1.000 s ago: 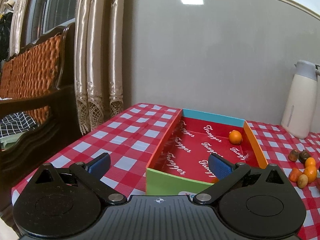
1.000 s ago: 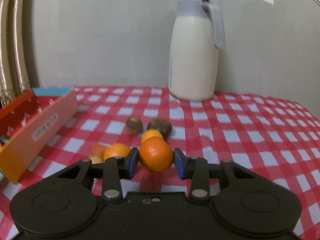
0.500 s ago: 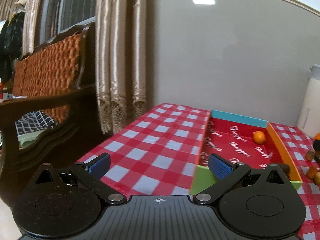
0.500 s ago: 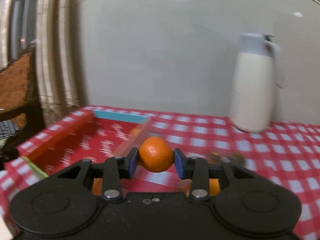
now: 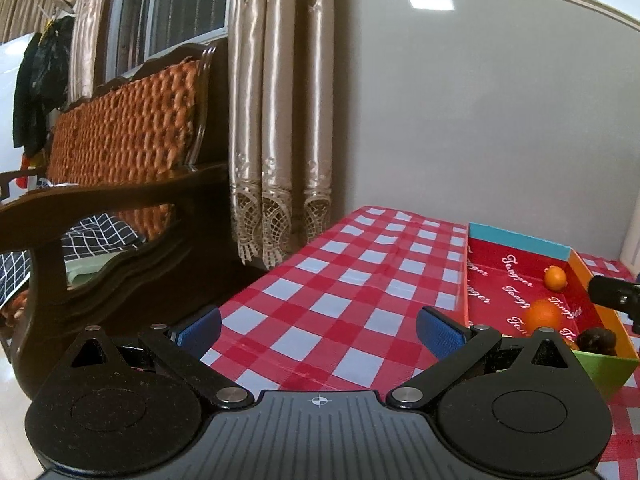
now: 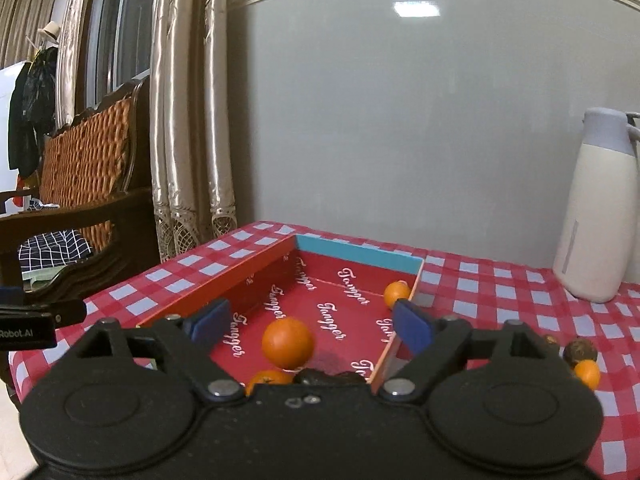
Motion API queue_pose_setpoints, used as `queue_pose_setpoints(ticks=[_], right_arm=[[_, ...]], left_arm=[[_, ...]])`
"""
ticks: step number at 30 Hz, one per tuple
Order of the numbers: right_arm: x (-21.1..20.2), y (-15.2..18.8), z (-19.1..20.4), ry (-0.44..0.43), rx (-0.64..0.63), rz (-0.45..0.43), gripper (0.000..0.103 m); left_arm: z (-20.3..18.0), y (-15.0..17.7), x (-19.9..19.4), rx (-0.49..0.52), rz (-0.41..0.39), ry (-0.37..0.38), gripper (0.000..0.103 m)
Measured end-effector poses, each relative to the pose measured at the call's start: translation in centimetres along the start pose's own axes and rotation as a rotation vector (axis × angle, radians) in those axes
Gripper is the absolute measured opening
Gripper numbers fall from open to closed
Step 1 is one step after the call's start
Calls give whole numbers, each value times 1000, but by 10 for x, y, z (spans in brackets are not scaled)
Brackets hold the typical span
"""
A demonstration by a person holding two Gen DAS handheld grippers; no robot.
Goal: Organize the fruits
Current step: 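Carry the orange into the box and open the right gripper, then move the right gripper back toward the remaining fruits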
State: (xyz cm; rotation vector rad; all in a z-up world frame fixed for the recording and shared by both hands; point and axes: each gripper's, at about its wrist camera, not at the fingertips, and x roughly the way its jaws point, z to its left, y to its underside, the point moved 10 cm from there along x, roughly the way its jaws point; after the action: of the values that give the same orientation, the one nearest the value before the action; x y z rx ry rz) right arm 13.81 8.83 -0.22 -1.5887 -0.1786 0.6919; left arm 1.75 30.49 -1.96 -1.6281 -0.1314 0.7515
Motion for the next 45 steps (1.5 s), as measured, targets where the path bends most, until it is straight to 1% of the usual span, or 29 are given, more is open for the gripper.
queue_pose_setpoints(ticks=[3,6,8,11,13,14,15,16,17,19,21,24,27,28,29,31,33,36,41,45], right_arm=[[-1,1,-17,36,54,4,97],[-6,5,-41,78,144,8,98],[-12,6,-62,124,194,-10,98],[-23,9,-90,175,242,-30,98],[-30,10,-103,188,248,-44,101],[-31,11,-107,189,255,-25,103],[-32,14,-112,172,263,20,103],[-33,16,-117,166,266,34,103],[-36,17,-122,177,258,38,103],[-47,20,-136,237,239,36,103],[-54,26,-154,287,257,60,103],[-66,37,-187,385,289,103,103],[-84,45,-218,484,316,108,103],[-91,47,-225,500,324,101,103],[-96,49,-230,510,332,95,103],[-100,53,-239,514,354,104,103],[-108,57,-246,510,363,105,103],[-117,59,-254,505,370,97,103],[-126,59,-264,517,374,79,103],[-130,61,-269,528,371,77,103]], left_arm=[[-4,-1,0,-1,-4,11,103],[-13,-3,-2,8,-13,22,103],[-20,-5,-2,9,-20,30,103],[-31,-7,-5,4,-27,47,103],[-40,-9,-7,11,-39,48,103],[-45,-10,-8,13,-48,49,103],[-50,-11,-9,13,-53,55,103],[-55,-12,-10,10,-55,59,103],[-61,-12,-10,8,-56,63,103],[-75,-12,-11,15,-50,77,103],[-90,-11,-13,41,-49,87,103],[-116,-10,-16,92,-45,103,103],[-136,-8,-17,109,-18,100,103],[-142,-8,-18,111,-14,102,103],[-148,-7,-19,110,-5,110,103],[-163,-7,-23,107,1,167,103],[-176,-5,-27,118,2,200,103],[-196,-1,-30,121,31,275,103],[-217,4,-36,115,34,310,103],[-238,6,-44,162,5,357,103]])
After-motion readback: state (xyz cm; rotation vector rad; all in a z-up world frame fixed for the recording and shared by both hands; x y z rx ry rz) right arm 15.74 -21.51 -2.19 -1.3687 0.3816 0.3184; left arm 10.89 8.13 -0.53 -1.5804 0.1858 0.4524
